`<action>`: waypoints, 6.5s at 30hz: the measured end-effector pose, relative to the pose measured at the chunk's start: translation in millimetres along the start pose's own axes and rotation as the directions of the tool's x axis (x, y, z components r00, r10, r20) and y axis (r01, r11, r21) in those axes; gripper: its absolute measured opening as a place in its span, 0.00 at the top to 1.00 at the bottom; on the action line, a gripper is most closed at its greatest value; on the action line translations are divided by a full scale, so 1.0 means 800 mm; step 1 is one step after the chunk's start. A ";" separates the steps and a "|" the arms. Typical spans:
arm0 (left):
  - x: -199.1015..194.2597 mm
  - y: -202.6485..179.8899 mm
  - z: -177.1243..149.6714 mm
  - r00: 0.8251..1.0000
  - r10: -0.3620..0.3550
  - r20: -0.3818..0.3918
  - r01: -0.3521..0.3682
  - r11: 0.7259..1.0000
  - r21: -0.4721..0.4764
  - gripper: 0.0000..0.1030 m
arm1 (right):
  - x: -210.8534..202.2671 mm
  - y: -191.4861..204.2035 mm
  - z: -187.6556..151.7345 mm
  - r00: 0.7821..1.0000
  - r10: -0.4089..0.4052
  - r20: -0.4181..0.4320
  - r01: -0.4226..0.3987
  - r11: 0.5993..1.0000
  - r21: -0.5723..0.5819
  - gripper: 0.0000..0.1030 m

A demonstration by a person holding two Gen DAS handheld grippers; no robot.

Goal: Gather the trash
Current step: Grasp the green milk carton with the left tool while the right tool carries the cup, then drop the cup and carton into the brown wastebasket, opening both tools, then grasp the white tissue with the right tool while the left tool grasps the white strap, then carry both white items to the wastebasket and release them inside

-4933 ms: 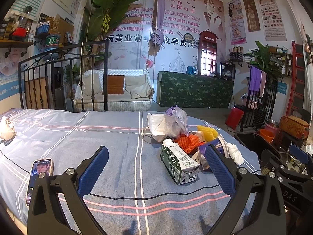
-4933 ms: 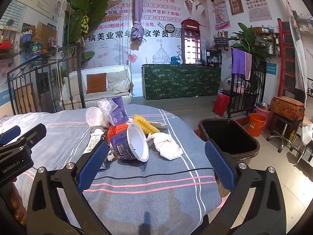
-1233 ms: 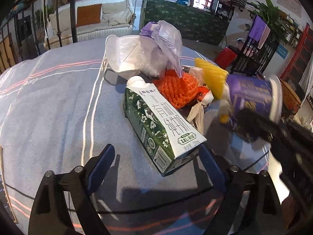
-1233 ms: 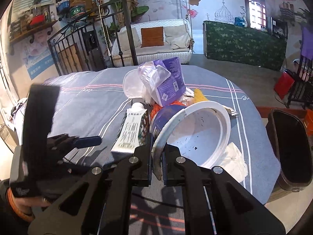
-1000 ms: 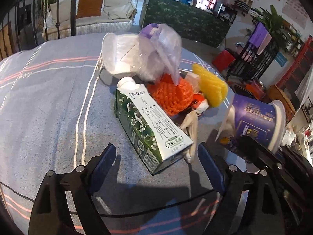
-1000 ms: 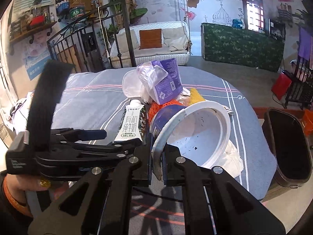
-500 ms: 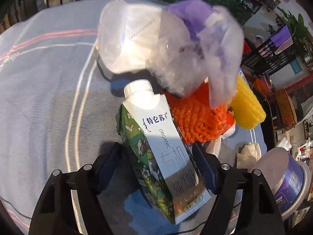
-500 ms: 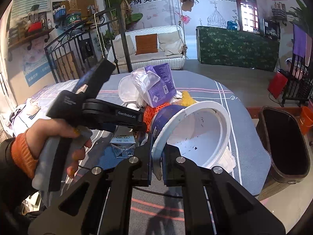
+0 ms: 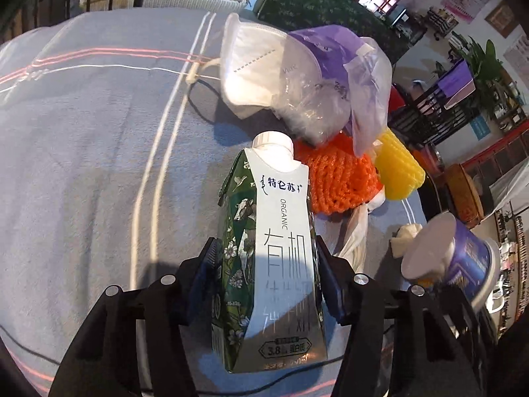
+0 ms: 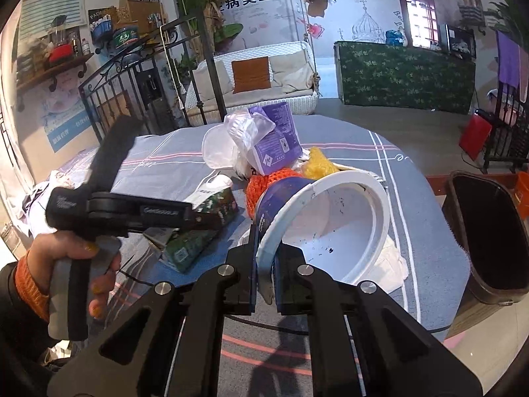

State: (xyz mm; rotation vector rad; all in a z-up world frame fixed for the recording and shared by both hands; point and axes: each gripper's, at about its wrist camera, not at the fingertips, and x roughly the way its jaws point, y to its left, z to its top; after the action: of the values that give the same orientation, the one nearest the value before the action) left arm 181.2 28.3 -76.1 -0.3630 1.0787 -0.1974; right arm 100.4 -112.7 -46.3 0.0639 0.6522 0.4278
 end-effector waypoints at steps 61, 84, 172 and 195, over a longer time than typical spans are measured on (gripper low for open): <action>0.150 -0.405 -0.011 0.961 -0.245 -0.124 0.270 0.758 0.594 0.45 | -0.113 -0.334 -0.065 0.707 -0.701 -0.095 0.658 0.602 0.452 0.26; 0.179 -0.427 -0.004 0.978 -0.147 -0.149 0.209 0.746 0.632 0.12 | -0.129 -0.324 -0.097 0.710 -0.692 -0.127 0.647 0.571 0.505 0.20; -0.028 -0.088 -0.052 0.977 -0.120 0.178 0.045 0.924 0.379 0.94 | 0.020 -0.105 -0.001 0.967 -0.232 -0.101 0.245 0.958 0.150 0.83; -0.049 -0.186 -0.038 0.915 -0.286 0.284 0.113 0.859 0.500 0.94 | -0.035 -0.197 0.012 0.908 -0.418 -0.010 0.407 0.879 0.249 0.83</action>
State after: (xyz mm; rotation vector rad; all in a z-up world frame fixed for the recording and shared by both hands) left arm 139.0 -101.8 0.0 -0.0578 0.6055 -0.5569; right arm 144.0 -267.0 -52.5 0.1657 0.6522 -0.0707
